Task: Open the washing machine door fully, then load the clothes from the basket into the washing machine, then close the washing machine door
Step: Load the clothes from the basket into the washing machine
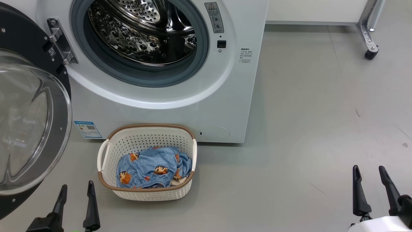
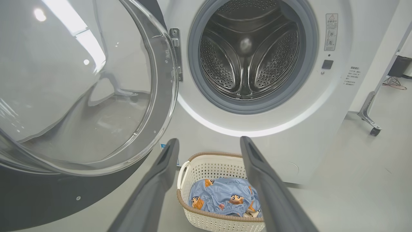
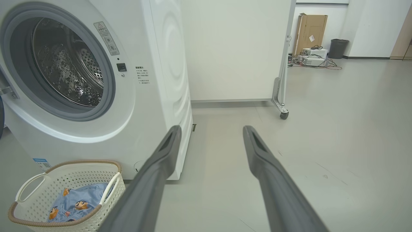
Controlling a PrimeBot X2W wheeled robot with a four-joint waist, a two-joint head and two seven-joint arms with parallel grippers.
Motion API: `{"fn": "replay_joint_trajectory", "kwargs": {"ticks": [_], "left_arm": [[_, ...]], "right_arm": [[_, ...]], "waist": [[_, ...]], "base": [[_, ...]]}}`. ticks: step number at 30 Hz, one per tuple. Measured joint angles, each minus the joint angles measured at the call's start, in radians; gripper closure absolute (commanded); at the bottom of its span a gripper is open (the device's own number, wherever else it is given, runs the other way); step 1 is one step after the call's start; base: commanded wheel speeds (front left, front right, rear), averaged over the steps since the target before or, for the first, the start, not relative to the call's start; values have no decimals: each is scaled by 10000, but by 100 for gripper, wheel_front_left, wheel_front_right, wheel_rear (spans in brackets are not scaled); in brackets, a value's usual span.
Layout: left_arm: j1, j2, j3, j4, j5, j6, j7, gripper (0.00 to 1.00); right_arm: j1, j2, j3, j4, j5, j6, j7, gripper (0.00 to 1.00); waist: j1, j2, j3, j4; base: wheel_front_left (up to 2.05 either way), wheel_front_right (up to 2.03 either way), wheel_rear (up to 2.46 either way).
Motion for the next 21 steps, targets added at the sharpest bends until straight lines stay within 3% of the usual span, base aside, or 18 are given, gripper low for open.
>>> {"fn": "replay_joint_trajectory", "kwargs": {"ticks": [21], "left_arm": [[200,4,253,-90,88,-40,0,0]], "right_arm": [[1,23,-182,52,-71,0,0,0]], "waist": [[0,0,-32,-177]], "base": [[0,0,0]]}}
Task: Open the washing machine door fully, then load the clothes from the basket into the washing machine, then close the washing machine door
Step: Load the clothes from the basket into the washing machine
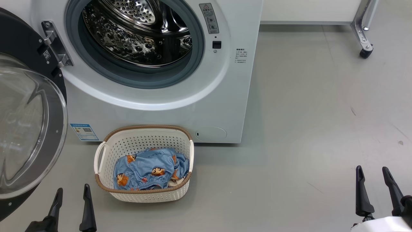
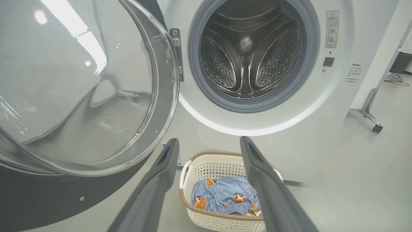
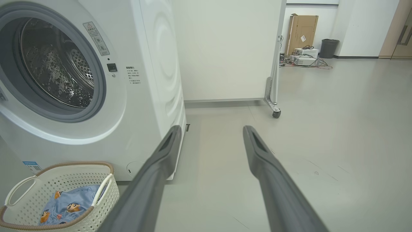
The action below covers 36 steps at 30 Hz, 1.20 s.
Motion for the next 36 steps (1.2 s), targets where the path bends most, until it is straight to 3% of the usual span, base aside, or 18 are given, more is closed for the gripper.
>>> {"fn": "replay_joint_trajectory", "kwargs": {"ticks": [21,36], "left_arm": [[198,0,-52,-15,378,-2,0,0],[198,0,-27,-67,397,-2,0,0]], "right_arm": [[11,75,-13,-15,-88,0,0,0],[23,82,-8,-77,-88,0,0,0]], "waist": [[0,0,40,-17],[0,0,274,-8]], "base": [[7,-7,0],[48,-90,42]]}}
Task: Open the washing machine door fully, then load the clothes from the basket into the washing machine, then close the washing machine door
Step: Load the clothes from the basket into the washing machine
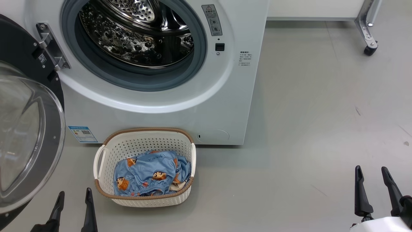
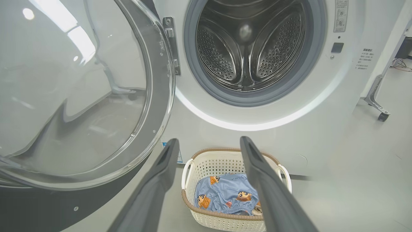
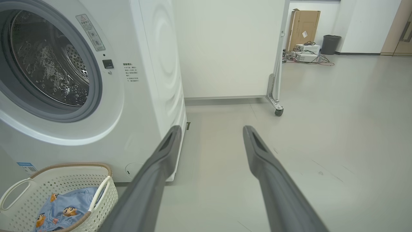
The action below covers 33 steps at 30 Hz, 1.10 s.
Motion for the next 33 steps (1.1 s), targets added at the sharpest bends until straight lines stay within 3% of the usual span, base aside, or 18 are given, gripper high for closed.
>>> {"fn": "replay_joint_trajectory", "kwargs": {"ticks": [15,33], "left_arm": [[-13,12,-63,-153,69,0,0,0],[-35,13,-102,-182,125,-2,0,0]], "right_arm": [[-16,42,15,0,0,0,0,0],[-32,77,36,23,0,0,0,0]], "waist": [[0,0,197,-53],[0,0,283,-103]], "base": [[68,-90,22],[15,-15,0]]}}
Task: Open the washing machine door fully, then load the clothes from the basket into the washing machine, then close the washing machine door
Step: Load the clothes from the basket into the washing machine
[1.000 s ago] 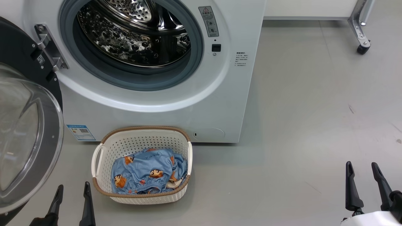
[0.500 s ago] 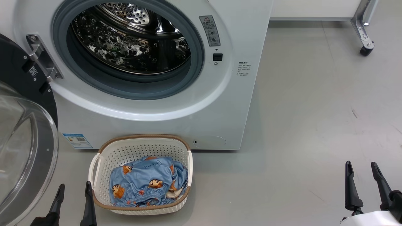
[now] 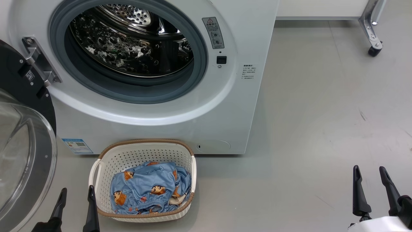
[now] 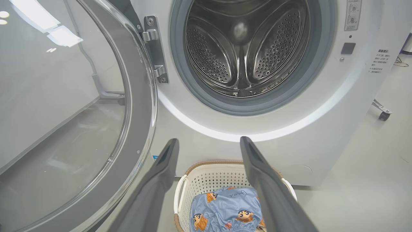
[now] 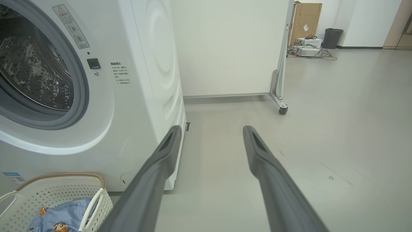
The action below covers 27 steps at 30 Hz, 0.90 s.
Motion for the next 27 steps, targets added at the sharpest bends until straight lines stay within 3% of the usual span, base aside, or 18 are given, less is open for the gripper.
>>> {"fn": "replay_joint_trajectory", "kwargs": {"ticks": [14,19,27], "left_arm": [[-3,199,-209,-54,238,0,0,0],[-26,299,-606,401,105,-29,0,0],[-1028,399,-330,765,-360,-31,522,0]], "right_arm": [[-53,21,313,-4,10,0,0,0],[-199,52,537,-17,31,0,0,0],[-616,58,715,-38,128,0,0,0]], "waist": [[0,0,337,-185],[0,0,747,-321],[0,0,1703,-612]], "base": [[0,0,0],[0,0,0],[0,0,0]]}}
